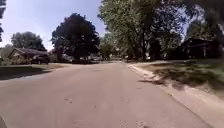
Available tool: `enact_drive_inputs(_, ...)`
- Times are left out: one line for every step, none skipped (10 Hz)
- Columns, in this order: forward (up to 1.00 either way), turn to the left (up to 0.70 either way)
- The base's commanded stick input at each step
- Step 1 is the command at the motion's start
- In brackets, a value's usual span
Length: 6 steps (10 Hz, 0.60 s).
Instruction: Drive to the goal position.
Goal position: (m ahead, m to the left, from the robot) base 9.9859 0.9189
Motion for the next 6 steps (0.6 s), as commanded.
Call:
enact_drive_inputs(0.50,0.00)
enact_drive_inputs(0.50,0.00)
enact_drive_inputs(0.50,0.00)
enact_drive_inputs(0.50,0.00)
enact_drive_inputs(0.50,0.00)
enact_drive_inputs(0.50,0.00)
